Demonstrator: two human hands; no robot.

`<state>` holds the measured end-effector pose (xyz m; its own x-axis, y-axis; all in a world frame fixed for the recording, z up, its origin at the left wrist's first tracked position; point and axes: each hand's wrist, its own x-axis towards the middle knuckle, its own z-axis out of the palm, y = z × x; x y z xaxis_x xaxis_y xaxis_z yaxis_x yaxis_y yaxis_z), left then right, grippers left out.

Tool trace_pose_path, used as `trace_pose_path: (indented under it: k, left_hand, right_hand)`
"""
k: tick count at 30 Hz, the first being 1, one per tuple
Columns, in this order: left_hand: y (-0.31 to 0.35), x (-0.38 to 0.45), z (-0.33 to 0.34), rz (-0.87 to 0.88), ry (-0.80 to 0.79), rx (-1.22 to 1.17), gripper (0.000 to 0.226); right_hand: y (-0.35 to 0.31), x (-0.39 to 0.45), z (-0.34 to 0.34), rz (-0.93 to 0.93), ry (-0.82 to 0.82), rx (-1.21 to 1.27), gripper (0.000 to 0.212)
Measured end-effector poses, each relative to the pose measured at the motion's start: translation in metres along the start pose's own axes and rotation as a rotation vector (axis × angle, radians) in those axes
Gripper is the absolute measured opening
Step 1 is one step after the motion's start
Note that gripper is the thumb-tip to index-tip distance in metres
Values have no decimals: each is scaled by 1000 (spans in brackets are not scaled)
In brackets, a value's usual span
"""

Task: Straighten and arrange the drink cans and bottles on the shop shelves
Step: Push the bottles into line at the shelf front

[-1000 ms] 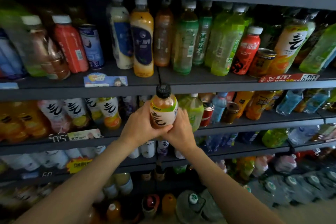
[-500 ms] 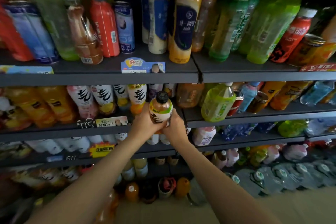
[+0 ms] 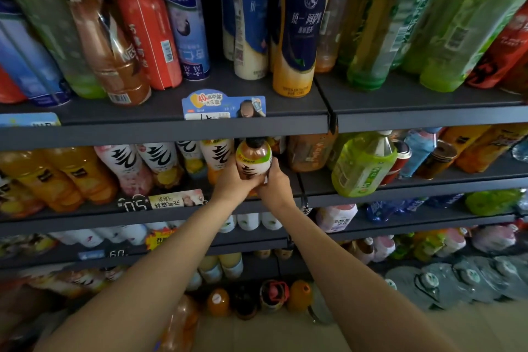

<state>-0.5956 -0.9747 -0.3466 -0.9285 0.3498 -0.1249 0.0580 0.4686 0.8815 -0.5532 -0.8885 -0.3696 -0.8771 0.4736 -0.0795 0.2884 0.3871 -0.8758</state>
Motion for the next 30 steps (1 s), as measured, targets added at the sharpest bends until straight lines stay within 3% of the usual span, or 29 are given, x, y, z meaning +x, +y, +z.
trace_pose_path:
  k: [9,14,20,25,30]
  left_hand:
    - [-13,13,-3,-36,-66,134,45]
    - [-22,15,-10,-38,-165,187,51]
    - [-28,-1,-11,-48,-121,262,46]
    - [-12,-22,-16,164,-67,257,24]
    - [30,-53,-1,637,83,391,18]
  right_hand:
    - [-2,21,7,104,-42,-30,56]
    - [1,20,9,145,-34,-41,59]
    - [3,8,14,248,-11,-28,48]
    - [-3,-16,1,206,170,69,29]
    - [-18,-57,-42,15,515,126,25]
